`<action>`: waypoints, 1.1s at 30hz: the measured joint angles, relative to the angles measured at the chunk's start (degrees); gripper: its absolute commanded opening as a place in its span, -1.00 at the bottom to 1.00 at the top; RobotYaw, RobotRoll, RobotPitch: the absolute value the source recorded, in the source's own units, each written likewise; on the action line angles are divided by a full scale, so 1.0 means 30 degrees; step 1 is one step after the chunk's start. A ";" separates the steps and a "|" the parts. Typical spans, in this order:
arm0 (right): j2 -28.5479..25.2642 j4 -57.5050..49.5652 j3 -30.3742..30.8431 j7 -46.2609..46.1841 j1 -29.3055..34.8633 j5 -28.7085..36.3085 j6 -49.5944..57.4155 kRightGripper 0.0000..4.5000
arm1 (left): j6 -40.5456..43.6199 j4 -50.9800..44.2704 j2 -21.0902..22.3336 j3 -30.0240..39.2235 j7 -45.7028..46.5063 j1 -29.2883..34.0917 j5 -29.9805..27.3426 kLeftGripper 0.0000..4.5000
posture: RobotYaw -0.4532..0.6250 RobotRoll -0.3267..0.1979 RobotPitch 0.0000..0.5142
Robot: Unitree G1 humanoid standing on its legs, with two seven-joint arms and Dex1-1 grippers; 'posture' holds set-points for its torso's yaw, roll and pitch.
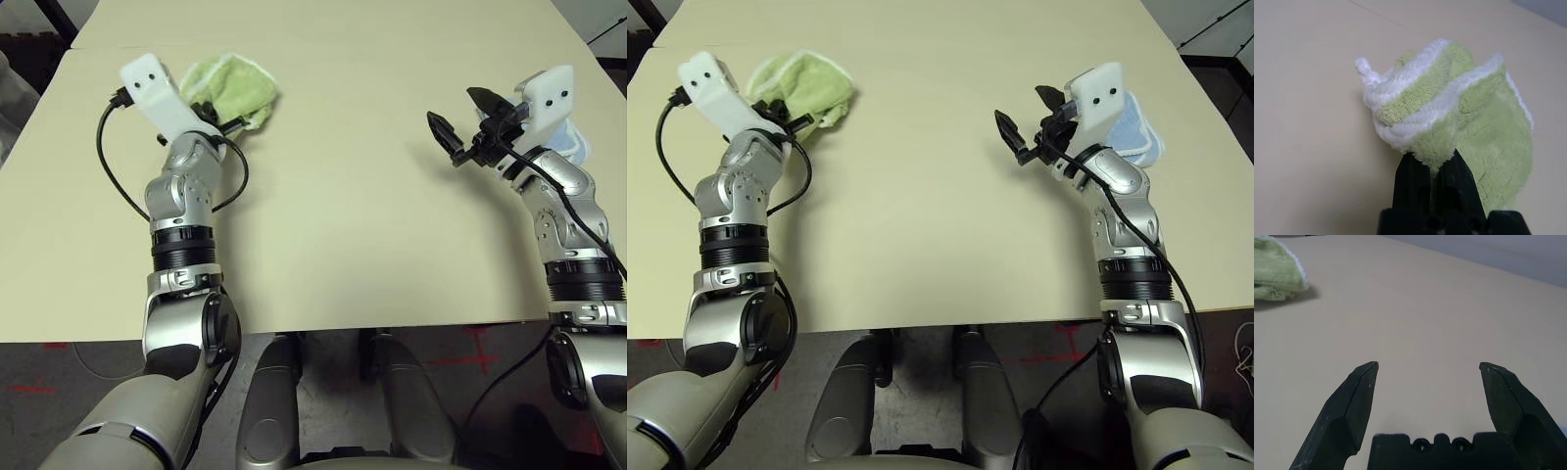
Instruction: Fold the towel and set it aside.
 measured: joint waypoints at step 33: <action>0.0013 0.0000 0.0005 0.0200 0.0079 -0.0006 -0.0002 1.00 | 0.2547 -0.1472 0.1504 0.0674 0.4156 0.1563 0.1487 -0.99 | -0.19 0.25 0.18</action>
